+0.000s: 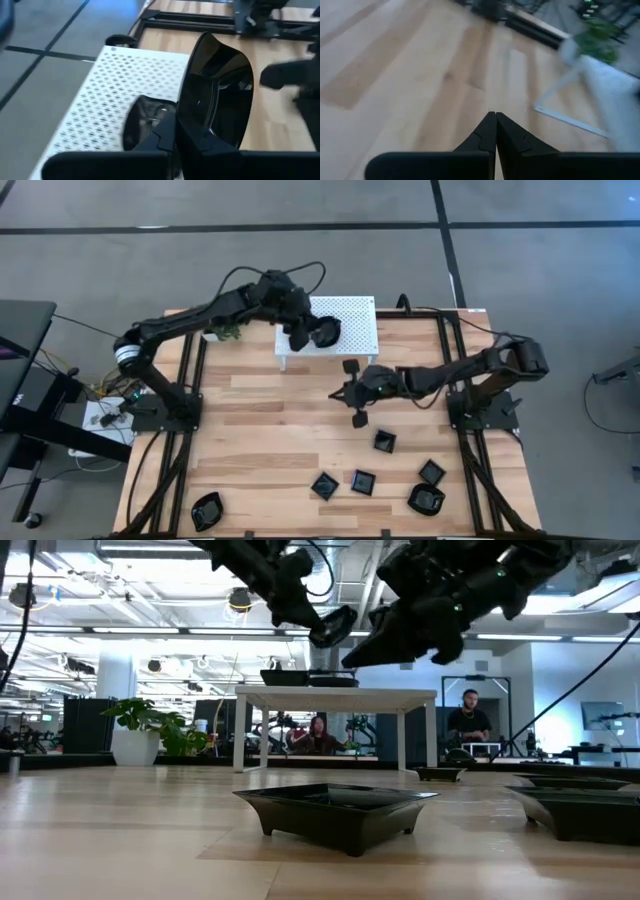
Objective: Pick & Place Mini shaped plates
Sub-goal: Stack the black leaf-shaped plate on top of the black leaf-shaped plates on the shelf
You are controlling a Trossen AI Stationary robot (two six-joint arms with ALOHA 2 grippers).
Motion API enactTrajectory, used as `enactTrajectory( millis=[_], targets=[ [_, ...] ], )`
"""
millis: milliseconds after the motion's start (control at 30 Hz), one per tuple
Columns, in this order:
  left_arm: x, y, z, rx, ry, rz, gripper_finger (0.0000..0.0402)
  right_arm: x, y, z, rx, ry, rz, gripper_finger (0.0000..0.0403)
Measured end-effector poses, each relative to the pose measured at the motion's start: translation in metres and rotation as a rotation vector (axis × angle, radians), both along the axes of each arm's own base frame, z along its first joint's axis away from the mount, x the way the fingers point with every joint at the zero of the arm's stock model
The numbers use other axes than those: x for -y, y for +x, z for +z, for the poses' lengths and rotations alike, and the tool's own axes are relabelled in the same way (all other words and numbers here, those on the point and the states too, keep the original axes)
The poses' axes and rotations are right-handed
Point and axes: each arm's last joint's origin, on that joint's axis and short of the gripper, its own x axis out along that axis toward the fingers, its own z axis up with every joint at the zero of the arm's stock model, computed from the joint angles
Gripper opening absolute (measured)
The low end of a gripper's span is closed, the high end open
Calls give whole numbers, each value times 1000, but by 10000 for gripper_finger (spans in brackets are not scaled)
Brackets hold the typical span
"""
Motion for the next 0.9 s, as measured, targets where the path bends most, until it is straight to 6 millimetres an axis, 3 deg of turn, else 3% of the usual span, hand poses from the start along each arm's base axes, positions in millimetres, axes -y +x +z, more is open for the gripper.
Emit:
enactTrajectory(
  millis=[300, 500, 900],
  targets=[
    [-35, 1, -21, -65, 11, 47, 7, 43, -12, 19, 53, -88, -310, 0],
    [-36, 7, -30, -95, 33, 11, 11, 56, -15, 20, 47, -113, -342, 0],
    [-36, 8, -29, -111, 112, 26, 14, 73, -18, 20, 32, -158, -379, 0]
  ],
)
